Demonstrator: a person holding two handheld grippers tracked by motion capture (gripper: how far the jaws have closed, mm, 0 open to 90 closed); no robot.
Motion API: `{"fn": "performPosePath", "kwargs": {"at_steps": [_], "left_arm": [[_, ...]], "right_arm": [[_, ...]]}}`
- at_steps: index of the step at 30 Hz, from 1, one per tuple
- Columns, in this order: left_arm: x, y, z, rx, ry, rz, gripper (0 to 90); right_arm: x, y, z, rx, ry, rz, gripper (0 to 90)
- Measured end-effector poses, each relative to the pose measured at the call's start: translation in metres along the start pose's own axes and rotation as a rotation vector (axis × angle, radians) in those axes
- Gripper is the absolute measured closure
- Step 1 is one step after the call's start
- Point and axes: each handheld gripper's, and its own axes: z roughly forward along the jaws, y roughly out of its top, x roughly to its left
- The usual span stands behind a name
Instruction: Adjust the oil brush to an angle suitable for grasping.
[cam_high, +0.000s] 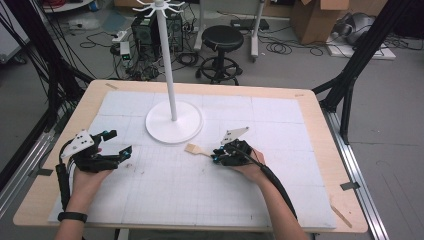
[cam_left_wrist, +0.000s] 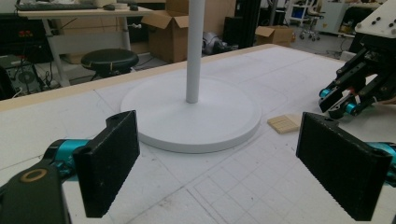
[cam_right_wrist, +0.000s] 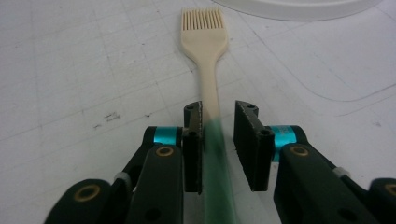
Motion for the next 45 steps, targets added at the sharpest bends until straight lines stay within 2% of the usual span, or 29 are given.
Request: {"fn": "performPosePath", "kwargs": {"at_steps": [1,2,4,9,14,17,24,31,33,34,37,45], "left_arm": [[0.000,0.000,0.000,0.001,-0.001,0.002,14.0],[0.000,0.000,0.000,0.001,0.001,0.001,14.0],[0.000,0.000,0.000,-0.001,0.001,0.001,14.0],[0.000,0.000,-0.001,-0.001,0.001,0.000,14.0],[0.000,0.000,-0.001,0.001,0.000,0.003,14.1],[0.001,0.000,-0.001,-0.001,-0.003,0.000,14.1],[0.001,0.003,-0.004,-0.020,-0.004,-0.002,14.2],[0.002,0.010,-0.010,-0.060,-0.017,-0.015,14.1],[0.002,0.012,-0.011,-0.070,-0.021,-0.014,14.1],[0.001,0.013,-0.012,-0.072,-0.022,-0.013,14.1],[0.001,0.015,-0.013,-0.078,-0.024,-0.014,14.1],[-0.001,0.015,-0.013,-0.070,-0.034,-0.009,14.1]], "right_arm": [[0.000,0.000,0.000,0.000,0.000,0.000,76.4],[0.001,0.001,0.000,0.004,0.005,-0.013,80.5],[0.003,0.002,0.000,0.010,-0.002,-0.032,81.0],[0.001,0.001,0.000,0.009,0.011,-0.019,81.8],[0.001,0.002,0.000,0.009,0.015,-0.025,82.2],[0.001,0.002,-0.001,0.010,0.012,-0.046,82.3],[0.009,0.009,-0.006,-0.032,0.049,-0.086,82.3],[0.034,0.036,0.004,-0.054,0.145,-0.171,82.3],[0.045,0.045,0.014,-0.066,0.197,-0.205,82.3],[0.045,0.045,0.014,-0.066,0.197,-0.205,82.3],[0.057,0.052,0.028,-0.053,0.238,-0.243,82.3],[0.080,0.071,0.053,-0.036,0.302,-0.304,82.2]]}}
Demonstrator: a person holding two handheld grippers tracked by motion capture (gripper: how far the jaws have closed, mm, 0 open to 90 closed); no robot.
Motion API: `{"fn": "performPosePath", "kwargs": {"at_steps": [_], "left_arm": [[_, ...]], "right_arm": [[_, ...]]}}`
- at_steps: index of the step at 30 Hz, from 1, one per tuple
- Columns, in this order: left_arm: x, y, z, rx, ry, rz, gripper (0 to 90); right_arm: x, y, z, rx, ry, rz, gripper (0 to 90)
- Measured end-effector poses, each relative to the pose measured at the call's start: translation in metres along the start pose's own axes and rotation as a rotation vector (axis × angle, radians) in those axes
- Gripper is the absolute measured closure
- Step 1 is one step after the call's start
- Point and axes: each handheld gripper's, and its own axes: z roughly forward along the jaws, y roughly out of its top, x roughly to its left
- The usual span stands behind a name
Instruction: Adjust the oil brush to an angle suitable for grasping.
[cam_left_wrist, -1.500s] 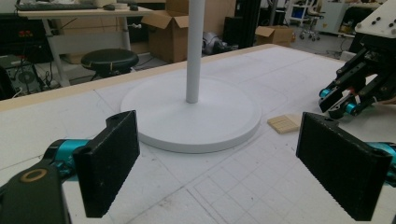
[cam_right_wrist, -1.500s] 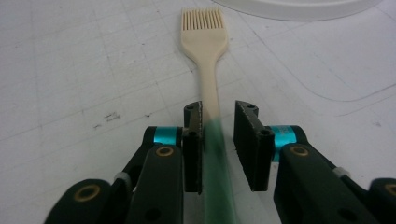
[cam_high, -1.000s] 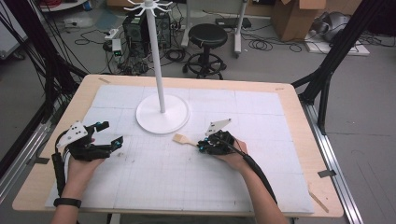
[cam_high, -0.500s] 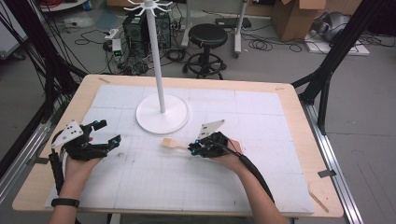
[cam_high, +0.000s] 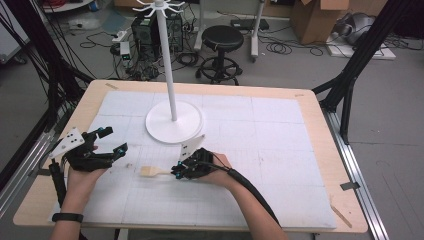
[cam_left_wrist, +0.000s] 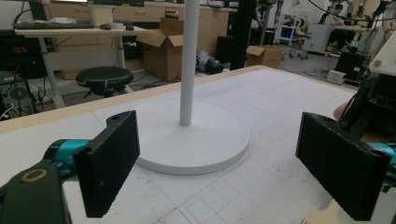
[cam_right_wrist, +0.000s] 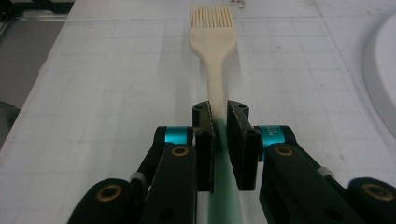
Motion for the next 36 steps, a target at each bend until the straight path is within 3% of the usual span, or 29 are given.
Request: {"fn": "performPosePath", "kwargs": {"at_steps": [7,24,31,36], "left_arm": [[-0.005,0.001,-0.001,0.011,-0.014,0.009,14.1],[-0.007,-0.003,0.001,0.033,-0.022,0.012,14.1],[-0.006,-0.003,0.001,0.034,-0.026,0.016,14.2],[-0.006,-0.003,0.000,0.033,-0.027,0.016,14.1]], "right_arm": [[0.004,0.015,0.023,0.028,0.054,-0.032,82.1],[0.003,0.012,0.033,0.061,0.062,-0.029,80.0],[0.003,0.012,0.031,0.047,0.056,-0.022,58.1],[0.001,0.013,0.017,0.009,0.039,0.009,43.1]]}}
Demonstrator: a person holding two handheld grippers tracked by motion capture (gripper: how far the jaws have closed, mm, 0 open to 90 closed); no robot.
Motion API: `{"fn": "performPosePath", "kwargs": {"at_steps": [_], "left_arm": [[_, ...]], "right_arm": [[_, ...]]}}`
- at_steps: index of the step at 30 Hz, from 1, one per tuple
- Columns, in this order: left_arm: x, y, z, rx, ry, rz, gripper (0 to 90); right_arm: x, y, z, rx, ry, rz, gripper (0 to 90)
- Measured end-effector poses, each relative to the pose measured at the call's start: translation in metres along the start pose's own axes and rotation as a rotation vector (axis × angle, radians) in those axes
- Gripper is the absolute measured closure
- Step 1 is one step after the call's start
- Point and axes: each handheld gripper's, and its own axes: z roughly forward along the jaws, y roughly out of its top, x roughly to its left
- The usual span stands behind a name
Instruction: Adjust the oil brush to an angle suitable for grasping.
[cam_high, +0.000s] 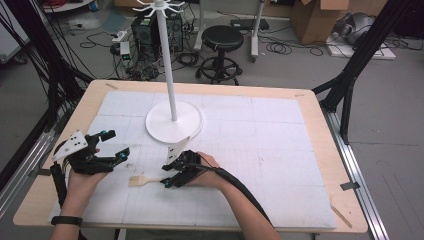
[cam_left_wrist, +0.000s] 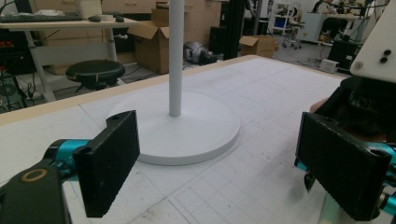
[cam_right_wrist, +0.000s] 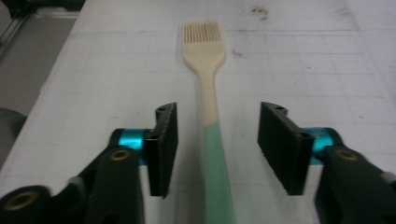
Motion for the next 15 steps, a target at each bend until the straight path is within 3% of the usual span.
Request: {"fn": "performPosePath", "kwargs": {"at_steps": [2,8,12,15], "left_arm": [[0.000,0.000,0.000,0.002,-0.002,0.000,14.1],[-0.001,-0.001,0.002,0.005,-0.006,-0.001,14.1],[-0.001,-0.001,0.002,0.013,-0.006,0.003,14.1],[-0.001,-0.001,0.003,0.017,-0.006,0.003,14.1]], "right_arm": [[-0.001,-0.002,-0.009,-0.024,-0.008,0.027,38.8],[-0.005,-0.016,-0.044,-0.069,-0.093,0.071,28.4],[-0.003,-0.031,-0.073,-0.077,-0.153,0.096,24.3],[-0.003,-0.050,-0.098,-0.116,-0.221,0.135,23.6]]}}
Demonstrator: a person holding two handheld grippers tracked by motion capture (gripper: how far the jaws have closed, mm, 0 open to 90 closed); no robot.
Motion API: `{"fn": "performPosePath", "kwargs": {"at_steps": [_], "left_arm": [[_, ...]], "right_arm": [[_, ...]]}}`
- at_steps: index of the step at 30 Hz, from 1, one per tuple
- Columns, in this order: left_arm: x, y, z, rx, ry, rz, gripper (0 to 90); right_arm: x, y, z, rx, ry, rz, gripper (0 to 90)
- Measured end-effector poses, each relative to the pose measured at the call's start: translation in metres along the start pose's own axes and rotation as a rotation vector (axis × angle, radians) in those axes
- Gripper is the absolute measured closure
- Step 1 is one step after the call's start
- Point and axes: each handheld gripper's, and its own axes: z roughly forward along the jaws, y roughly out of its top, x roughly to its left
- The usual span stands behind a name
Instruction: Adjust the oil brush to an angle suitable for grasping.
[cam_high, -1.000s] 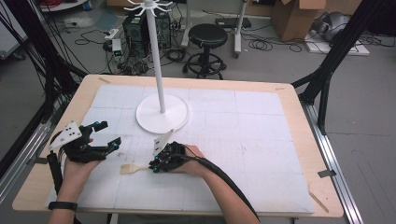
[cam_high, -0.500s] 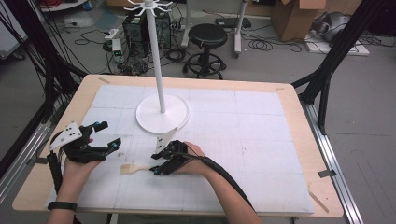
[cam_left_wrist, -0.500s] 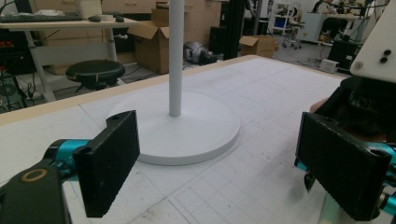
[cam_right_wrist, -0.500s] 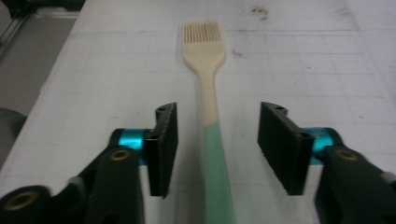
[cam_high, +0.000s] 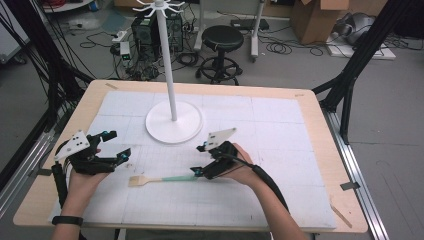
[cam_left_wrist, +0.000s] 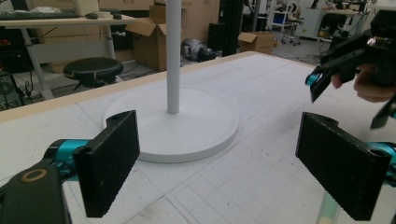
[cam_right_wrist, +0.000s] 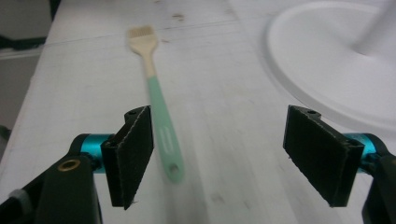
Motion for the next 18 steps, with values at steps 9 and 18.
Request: {"fn": "performPosePath", "kwargs": {"at_steps": [9,18], "left_arm": [[0.000,-0.001,0.005,0.002,-0.003,-0.001,14.1],[0.001,-0.002,0.007,-0.005,0.002,-0.005,14.1]], "right_arm": [[-0.016,-0.053,-0.068,-0.097,-0.166,0.142,20.6],[-0.018,-0.097,-0.116,-0.154,-0.275,0.240,15.9]]}}
